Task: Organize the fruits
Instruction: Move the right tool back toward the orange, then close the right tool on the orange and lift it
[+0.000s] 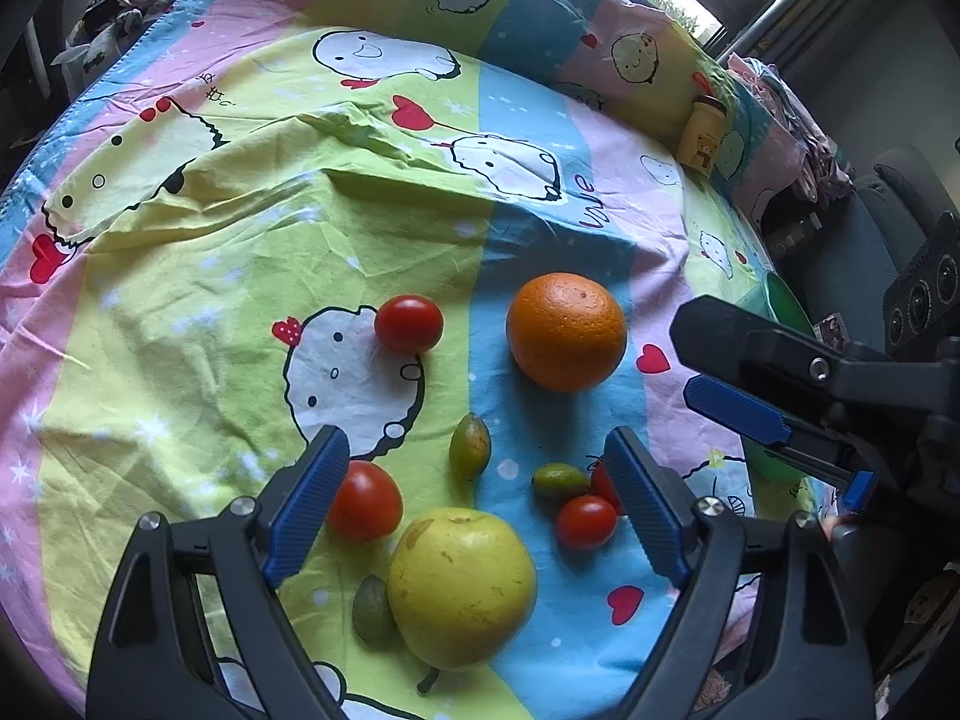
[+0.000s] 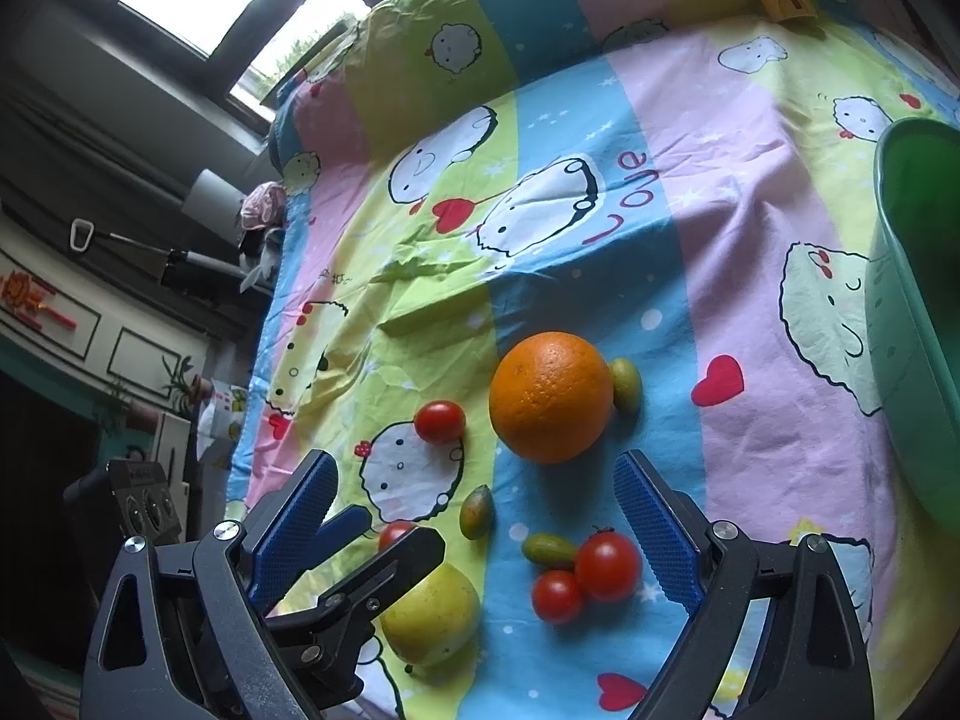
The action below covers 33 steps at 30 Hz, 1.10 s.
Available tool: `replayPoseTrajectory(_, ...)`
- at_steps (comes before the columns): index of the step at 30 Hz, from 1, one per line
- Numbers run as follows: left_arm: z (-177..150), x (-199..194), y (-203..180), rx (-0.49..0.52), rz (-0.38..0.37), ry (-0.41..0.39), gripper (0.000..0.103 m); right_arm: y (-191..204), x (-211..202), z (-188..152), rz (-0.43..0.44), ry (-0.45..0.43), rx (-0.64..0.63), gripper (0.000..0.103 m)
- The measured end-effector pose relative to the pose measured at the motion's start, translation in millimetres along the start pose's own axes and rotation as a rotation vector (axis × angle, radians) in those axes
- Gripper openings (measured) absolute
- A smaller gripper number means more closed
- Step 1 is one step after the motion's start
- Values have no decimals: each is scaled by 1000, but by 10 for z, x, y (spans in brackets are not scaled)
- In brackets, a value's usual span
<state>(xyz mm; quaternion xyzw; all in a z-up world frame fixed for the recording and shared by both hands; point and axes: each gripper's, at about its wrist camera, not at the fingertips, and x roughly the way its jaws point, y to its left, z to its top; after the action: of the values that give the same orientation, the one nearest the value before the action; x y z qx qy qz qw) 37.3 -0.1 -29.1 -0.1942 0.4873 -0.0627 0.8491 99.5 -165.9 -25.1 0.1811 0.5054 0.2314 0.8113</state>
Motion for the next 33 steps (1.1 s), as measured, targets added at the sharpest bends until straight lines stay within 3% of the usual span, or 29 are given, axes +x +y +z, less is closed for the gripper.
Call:
replayPoseTrajectory(18,1,67,-23,8,4,21,87,-43,47,7,30,27,22,93)
replayPoseTrajectory(25,40,89,-64,5,-19,-4,86,-129,141,48,-33,16,47,93)
replayPoseTrajectory(33,197,262,-256,48,-49,-6,85,-238,294,194,25,7,88,93)
